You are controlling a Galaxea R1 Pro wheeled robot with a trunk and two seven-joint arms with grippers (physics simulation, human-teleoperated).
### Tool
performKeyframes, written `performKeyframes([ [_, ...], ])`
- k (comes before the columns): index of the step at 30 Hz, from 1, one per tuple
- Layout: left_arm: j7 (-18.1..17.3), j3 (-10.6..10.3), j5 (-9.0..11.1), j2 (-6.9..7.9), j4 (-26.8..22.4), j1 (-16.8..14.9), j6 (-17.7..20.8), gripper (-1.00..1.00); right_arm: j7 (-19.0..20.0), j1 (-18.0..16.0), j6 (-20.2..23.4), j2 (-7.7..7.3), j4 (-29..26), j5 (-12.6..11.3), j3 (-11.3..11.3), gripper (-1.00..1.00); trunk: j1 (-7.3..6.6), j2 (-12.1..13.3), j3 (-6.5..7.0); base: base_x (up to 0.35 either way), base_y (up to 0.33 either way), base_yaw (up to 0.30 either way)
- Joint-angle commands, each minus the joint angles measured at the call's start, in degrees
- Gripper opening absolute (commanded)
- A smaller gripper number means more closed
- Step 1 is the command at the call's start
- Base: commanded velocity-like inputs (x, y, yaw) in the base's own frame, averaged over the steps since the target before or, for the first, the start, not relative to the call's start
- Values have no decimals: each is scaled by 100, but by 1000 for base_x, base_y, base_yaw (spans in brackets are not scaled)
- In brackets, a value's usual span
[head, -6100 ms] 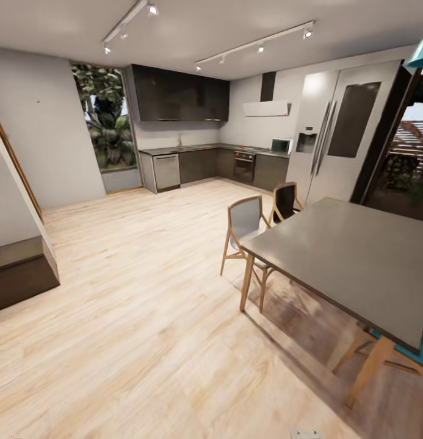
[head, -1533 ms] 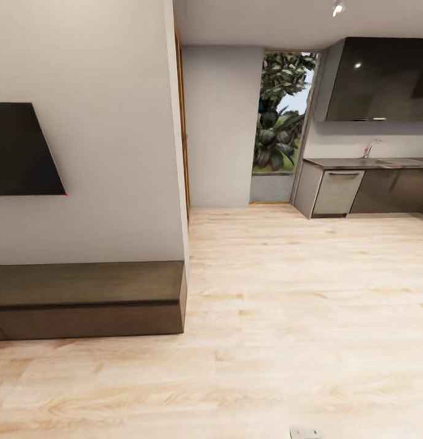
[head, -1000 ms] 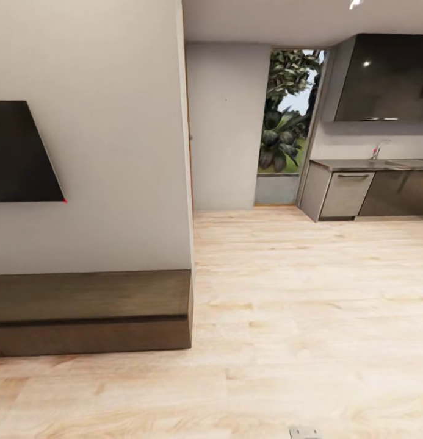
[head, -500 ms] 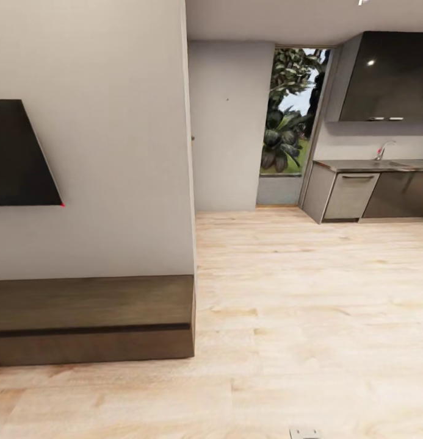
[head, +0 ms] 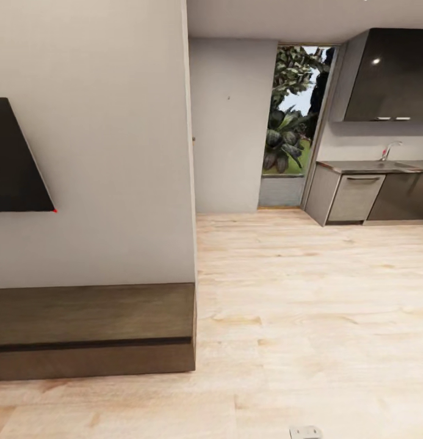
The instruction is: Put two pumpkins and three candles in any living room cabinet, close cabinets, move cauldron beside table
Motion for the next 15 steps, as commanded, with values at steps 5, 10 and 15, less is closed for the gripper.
performKeyframes([
  [5,-14,-19,25,41,-49,-3,7,100,-41,-3,48,-10,-10,4,32,100,2,-3,-6,74,7,0],
  [10,-21,-55,11,88,-853,-96,352,100,-44,0,-22,-12,14,-1,32,100,2,-3,-6,5,0,0],
  [15,-27,-34,39,283,-2364,-163,2106,100,-44,-2,-340,-14,34,-2,32,100,2,-3,-6,0,0,0],
])
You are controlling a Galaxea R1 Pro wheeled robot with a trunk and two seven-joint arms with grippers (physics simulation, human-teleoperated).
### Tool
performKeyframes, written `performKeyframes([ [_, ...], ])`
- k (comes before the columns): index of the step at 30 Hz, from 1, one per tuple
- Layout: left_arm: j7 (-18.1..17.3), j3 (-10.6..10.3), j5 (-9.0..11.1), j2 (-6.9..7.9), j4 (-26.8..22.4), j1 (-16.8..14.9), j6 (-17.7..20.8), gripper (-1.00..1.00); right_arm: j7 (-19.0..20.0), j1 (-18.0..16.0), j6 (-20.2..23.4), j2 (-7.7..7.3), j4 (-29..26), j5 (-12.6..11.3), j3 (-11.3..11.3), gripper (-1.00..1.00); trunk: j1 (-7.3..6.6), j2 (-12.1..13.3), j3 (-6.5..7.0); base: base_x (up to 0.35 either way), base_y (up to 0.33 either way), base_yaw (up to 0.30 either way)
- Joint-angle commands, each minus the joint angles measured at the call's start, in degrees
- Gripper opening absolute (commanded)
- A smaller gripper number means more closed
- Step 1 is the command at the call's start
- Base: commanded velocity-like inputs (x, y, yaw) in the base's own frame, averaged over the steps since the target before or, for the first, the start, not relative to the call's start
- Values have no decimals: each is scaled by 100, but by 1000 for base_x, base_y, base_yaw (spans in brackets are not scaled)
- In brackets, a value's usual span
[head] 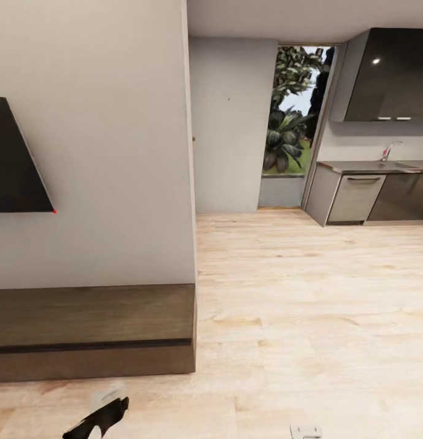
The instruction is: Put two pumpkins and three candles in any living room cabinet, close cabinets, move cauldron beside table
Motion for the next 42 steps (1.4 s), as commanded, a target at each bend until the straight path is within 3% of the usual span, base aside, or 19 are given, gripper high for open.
performKeyframes([
  [1,27,-1,111,53,-373,-19,433,100,-41,-1,-44,-5,-5,2,34,100,0,-4,-7,0,0,0],
  [3,21,5,394,114,-972,-85,1154,100,-39,0,-171,-8,-2,-2,29,100,0,-4,-7,0,0,0],
  [4,-2,8,655,133,-1153,-111,1454,100,-36,-2,-209,-8,-1,-16,28,100,0,-4,-7,0,0,0],
  [6,-140,10,1386,197,-1315,-142,1835,100,-34,-2,-252,-9,-1,-37,26,100,0,-4,-7,0,0,0],
  [9,-424,8,2410,466,-1324,-160,2068,100,-32,-1,-273,-8,-3,-48,25,100,0,-4,-7,0,0,0],
  [10,-484,7,2549,530,-1321,-161,2086,100,-32,-2,-275,-7,-5,-48,25,100,0,-4,-7,0,0,0],
  [11,-634,9,2813,660,-1301,-163,2111,100,-32,-2,-275,-6,-6,-45,25,100,0,-4,-7,0,0,0],
  [13,-1128,17,3314,902,-1164,-161,2129,100,-28,-1,-277,-3,1,-37,25,100,0,-4,-7,0,0,0],
  [14,-1540,13,3613,1052,-1016,-159,2132,100,-29,-2,-278,-2,5,-36,25,100,0,-4,-7,0,0,0],
  [17,-1952,17,3824,1198,-815,-158,2131,100,-31,-2,-295,-1,7,-54,21,100,0,-4,-7,0,0,0],
  [21,-2145,23,3961,1321,-723,-157,2127,100,-15,-4,-527,-8,10,-82,-5,100,0,-4,-7,0,0,0],
  [32,-2213,243,4015,1341,-721,-161,2136,100,34,0,-638,-8,-140,-120,-27,100,198,-365,-168,0,0,0],
  [34,-2220,259,4017,1346,-702,-159,2138,100,38,0,-294,1,-543,-123,-24,100,242,-445,-204,0,0,0],
  [36,-2232,265,4023,1348,-694,-159,2139,100,45,0,369,3,-1373,-193,-31,100,286,-525,-240,0,0,0],
  [38,-2291,268,4026,1349,-710,-158,2139,100,56,0,1186,2,-2415,-510,-17,100,330,-605,-276,0,0,0],
  [39,-2367,270,4021,1357,-705,-158,2139,100,57,-2,1718,1,-3117,-825,-5,100,352,-646,-294,0,0,0],
  [42,-2522,365,4019,1394,-690,-159,2139,100,63,-1,2486,-12,-4349,-1330,15,100,418,-766,-348,0,0,0],
])
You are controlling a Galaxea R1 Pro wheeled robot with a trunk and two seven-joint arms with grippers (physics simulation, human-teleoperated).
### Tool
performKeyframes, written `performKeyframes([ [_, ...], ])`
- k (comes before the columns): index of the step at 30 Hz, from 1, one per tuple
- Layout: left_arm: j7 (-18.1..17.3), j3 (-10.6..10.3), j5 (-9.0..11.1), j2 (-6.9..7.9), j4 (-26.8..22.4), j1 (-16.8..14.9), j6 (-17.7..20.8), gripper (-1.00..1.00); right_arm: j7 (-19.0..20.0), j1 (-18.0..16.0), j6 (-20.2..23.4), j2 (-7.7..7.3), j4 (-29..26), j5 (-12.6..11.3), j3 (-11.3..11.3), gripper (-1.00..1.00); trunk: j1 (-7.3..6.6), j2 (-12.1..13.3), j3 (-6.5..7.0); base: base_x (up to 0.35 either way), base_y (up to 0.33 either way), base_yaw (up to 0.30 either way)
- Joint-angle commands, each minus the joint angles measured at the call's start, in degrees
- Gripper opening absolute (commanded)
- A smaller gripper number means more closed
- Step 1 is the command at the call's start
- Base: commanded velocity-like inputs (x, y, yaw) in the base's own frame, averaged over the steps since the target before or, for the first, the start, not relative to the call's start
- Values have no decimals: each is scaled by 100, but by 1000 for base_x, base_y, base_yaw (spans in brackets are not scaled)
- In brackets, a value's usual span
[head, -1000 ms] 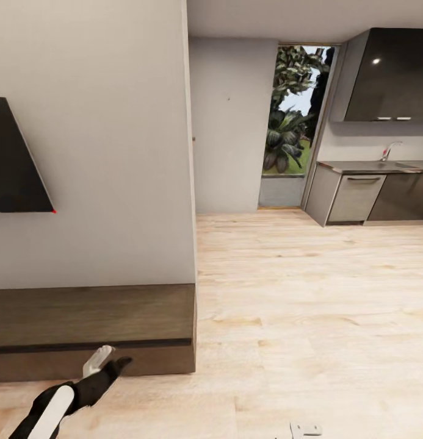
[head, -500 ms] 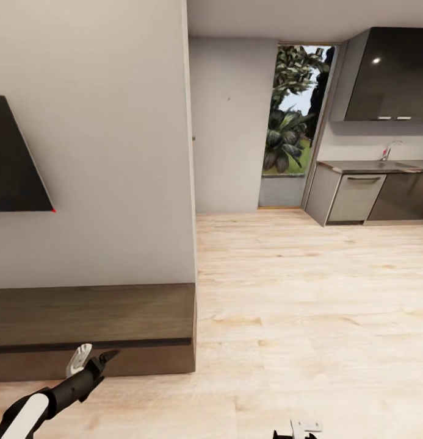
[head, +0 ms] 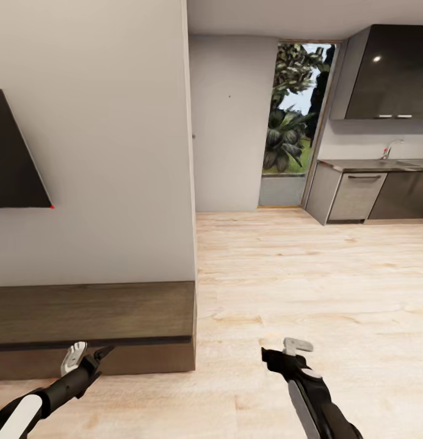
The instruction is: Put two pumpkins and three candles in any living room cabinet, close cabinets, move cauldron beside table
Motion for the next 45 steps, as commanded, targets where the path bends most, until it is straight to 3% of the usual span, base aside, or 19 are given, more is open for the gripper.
performKeyframes([
  [1,-33,56,26,11,6,-3,47,100,-53,-1,152,-1,-323,-145,18,100,23,-45,-25,0,0,0],
  [4,-57,97,26,35,12,-2,48,100,-51,-1,250,0,-633,-211,27,100,89,-165,-79,0,0,0],
  [13,-98,111,47,80,-37,-3,67,100,-45,-1,237,0,-700,-234,28,100,286,-526,-241,0,0,0],
  [18,-100,177,378,207,-201,-2,68,100,-37,-1,227,1,-751,-241,28,100,396,-727,-330,0,0,0],
  [22,-167,195,519,255,-209,-2,71,100,-45,-1,211,6,-770,-241,29,100,484,-887,-402,0,0,0],
  [26,-572,201,533,278,-180,-2,67,100,-48,-1,201,9,-773,-236,37,100,572,-1048,-474,0,0,0],
  [29,-875,202,517,280,-167,-1,65,100,-56,-1,192,9,-751,-233,207,100,638,-1168,-528,0,0,0],
  [33,-951,203,518,272,-156,-2,64,100,-60,-1,187,9,-745,-235,364,100,726,-1328,-600,0,0,0],
  [45,-967,201,517,270,-123,3,46,100,-61,-4,181,8,-687,-250,373,100,989,-1810,-815,0,0,0],
])
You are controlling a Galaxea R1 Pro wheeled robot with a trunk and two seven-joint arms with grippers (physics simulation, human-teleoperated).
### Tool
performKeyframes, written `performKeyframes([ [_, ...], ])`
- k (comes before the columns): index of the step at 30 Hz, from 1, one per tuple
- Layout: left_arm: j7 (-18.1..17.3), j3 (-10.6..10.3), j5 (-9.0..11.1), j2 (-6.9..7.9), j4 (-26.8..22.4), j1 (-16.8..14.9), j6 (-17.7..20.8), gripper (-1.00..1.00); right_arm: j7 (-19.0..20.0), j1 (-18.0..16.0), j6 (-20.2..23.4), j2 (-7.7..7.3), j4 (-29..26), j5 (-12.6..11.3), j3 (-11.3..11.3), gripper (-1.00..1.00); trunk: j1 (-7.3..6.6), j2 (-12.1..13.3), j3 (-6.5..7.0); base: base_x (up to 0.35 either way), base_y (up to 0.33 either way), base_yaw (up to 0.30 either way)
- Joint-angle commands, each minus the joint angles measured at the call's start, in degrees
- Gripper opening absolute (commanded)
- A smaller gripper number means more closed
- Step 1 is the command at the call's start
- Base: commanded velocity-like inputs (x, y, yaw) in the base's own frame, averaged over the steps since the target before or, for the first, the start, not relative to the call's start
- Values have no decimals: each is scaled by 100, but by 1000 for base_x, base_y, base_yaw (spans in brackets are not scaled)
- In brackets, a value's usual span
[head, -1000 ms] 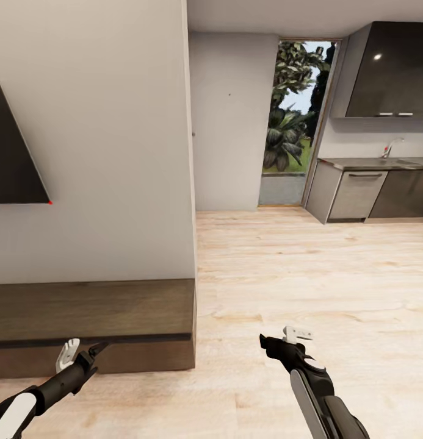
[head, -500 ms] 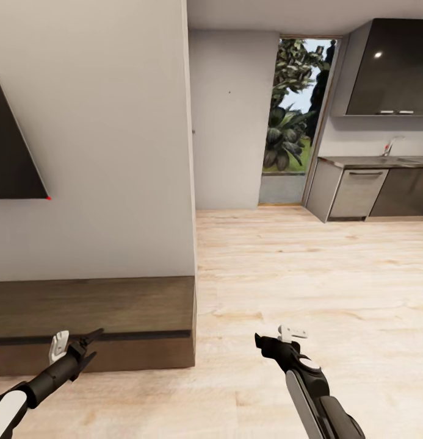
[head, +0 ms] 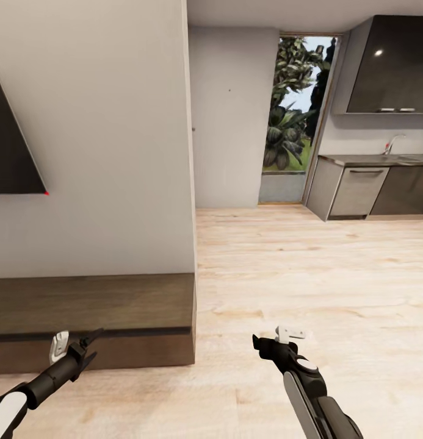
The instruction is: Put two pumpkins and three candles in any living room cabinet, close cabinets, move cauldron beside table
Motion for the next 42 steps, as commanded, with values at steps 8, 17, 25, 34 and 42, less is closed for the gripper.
performKeyframes([
  [8,-14,4,11,-21,133,-5,23,100,-51,-1,17,-5,-50,-75,2,100,176,-325,-150,0,0,0],
  [17,-77,2,-12,-17,140,-4,17,100,49,-1,28,-30,-117,-752,21,100,374,-686,-311,0,0,0],
  [25,-80,3,-17,-1,142,-5,15,100,206,4,130,-27,-650,-1044,25,100,549,-1007,-455,0,0,0],
  [34,-87,11,1,7,139,-6,20,100,1262,26,1051,-54,-1324,-2914,-3,100,747,-1368,-616,0,0,0],
  [42,-94,11,26,10,139,-3,20,100,1479,26,1198,-69,-1295,-3506,-4,100,923,-1689,-760,0,0,0],
])
